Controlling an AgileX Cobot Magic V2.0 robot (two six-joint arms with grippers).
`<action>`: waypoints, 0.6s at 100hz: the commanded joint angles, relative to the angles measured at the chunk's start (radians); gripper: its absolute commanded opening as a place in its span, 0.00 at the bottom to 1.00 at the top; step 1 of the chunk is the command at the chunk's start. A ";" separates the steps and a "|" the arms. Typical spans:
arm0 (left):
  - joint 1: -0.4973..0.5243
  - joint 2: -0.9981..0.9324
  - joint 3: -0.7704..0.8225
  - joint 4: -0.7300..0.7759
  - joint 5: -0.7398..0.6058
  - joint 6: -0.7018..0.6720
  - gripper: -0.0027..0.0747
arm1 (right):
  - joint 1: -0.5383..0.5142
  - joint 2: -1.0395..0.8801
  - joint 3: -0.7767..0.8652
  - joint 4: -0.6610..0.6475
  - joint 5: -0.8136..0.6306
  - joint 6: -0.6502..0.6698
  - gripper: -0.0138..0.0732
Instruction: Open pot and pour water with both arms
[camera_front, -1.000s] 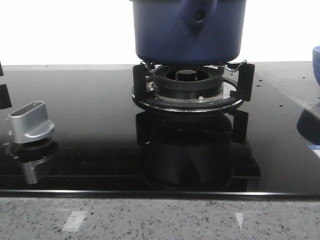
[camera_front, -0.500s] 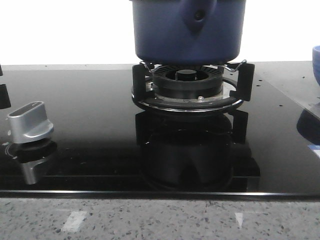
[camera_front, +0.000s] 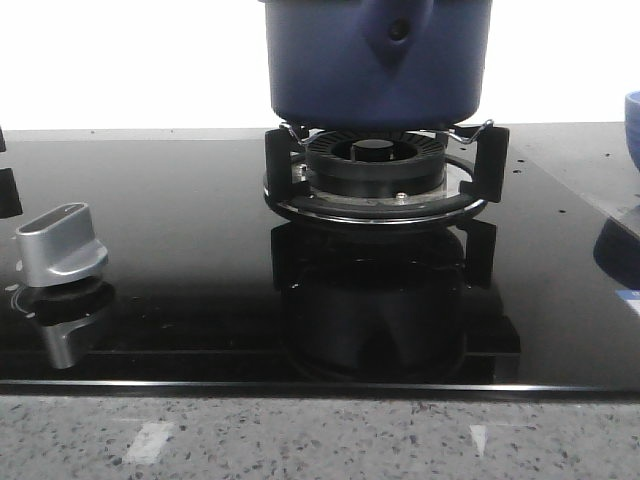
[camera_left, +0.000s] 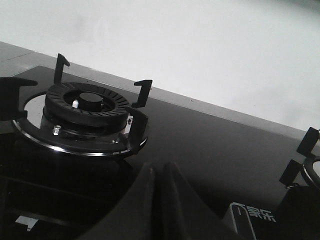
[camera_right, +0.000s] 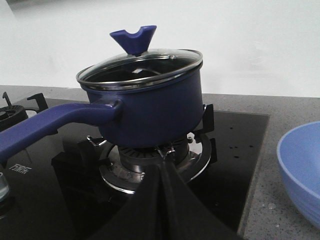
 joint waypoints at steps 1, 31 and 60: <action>-0.014 -0.002 0.021 0.004 -0.158 -0.011 0.01 | 0.002 0.005 -0.025 0.030 -0.019 -0.011 0.09; -0.016 -0.070 0.066 0.027 -0.095 -0.011 0.01 | 0.002 0.005 -0.025 0.030 -0.022 -0.011 0.09; -0.015 -0.070 0.064 0.027 -0.076 -0.011 0.01 | 0.002 0.005 -0.025 0.030 -0.022 -0.011 0.09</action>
